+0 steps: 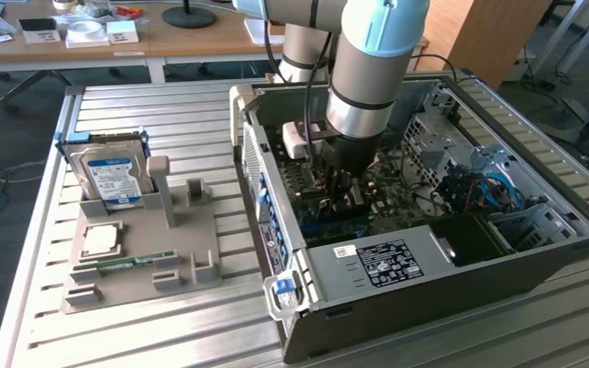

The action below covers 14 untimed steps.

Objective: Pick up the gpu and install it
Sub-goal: 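Insert the gpu into the slot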

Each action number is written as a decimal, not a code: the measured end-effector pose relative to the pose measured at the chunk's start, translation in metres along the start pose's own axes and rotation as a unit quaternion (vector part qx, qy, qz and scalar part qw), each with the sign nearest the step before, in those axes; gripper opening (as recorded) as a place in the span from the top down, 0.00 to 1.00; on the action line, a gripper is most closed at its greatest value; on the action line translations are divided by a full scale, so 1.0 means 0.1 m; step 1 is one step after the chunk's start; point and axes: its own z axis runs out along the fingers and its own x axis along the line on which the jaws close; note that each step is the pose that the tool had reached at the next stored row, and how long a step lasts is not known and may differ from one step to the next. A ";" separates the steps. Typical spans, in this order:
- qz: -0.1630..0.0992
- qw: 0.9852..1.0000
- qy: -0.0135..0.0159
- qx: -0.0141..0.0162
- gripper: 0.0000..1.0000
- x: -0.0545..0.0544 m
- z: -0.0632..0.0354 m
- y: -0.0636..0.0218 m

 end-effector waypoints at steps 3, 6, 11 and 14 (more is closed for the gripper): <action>0.000 1.000 0.000 0.000 0.73 0.00 0.000 0.000; 0.000 1.000 0.000 0.000 0.73 0.00 0.000 0.000; 0.004 1.000 0.000 0.000 0.73 0.00 0.001 0.000; 0.008 1.000 0.000 0.000 0.73 0.00 0.002 0.000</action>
